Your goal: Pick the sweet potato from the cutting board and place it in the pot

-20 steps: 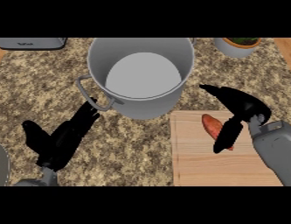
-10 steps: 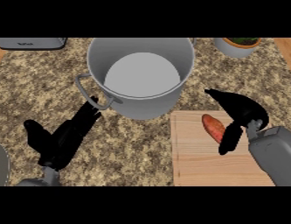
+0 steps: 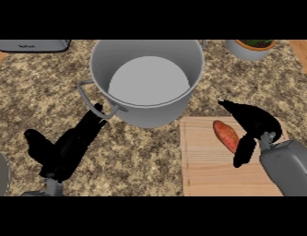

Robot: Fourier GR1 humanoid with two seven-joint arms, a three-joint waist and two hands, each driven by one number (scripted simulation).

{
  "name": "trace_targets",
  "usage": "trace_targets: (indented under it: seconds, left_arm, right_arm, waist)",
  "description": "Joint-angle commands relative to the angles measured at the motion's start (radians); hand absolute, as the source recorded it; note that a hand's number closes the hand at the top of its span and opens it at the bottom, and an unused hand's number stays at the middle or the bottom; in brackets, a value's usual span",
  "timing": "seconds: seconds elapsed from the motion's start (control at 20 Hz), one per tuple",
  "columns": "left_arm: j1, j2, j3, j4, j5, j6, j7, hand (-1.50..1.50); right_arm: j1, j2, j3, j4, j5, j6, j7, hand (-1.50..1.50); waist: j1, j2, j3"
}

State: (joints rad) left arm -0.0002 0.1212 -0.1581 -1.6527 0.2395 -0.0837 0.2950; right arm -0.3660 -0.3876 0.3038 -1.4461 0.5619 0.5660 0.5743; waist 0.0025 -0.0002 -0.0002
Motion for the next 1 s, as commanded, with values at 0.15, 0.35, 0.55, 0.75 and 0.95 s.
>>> trace_targets:
  seconds: [0.15, 0.35, 0.55, 0.75, 0.95]
  left_arm:
    - [0.056, -0.006, 0.011, -0.069, -0.003, -0.027, 0.019, 0.0]
    - [-0.019, -0.012, 0.05, 0.035, -0.008, -0.045, 0.008, 0.0]
    - [-0.026, -0.061, 0.003, 0.032, -0.053, -0.024, 0.004, 0.0]
    - [-0.038, -0.01, 0.075, 0.03, 0.0, -0.077, 0.028, 0.0]
    - [-0.015, -0.021, 0.075, 0.025, -0.001, -0.087, 0.006, 0.0]
  right_arm:
    - [-0.001, 0.088, -0.034, 0.068, 0.104, -0.029, -0.046, -1.5]
    - [-0.046, 0.1, -0.054, 0.203, 0.162, -0.03, -0.102, -1.5]
    - [0.031, 0.067, -0.074, 0.12, 0.187, -0.003, -0.133, -1.5]
    - [-0.009, 0.156, -0.044, 0.22, 0.249, -0.065, -0.124, -1.5]
    - [-0.076, 0.15, -0.116, 0.439, 0.255, -0.142, -0.279, 1.5]
  waist:
    - [0.002, 0.0, 0.0]
    - [0.002, 0.001, 0.0]
    - [-0.002, 0.0, 0.0]
    - [0.0, 0.0, 0.0]
    - [0.006, 0.002, 0.0]
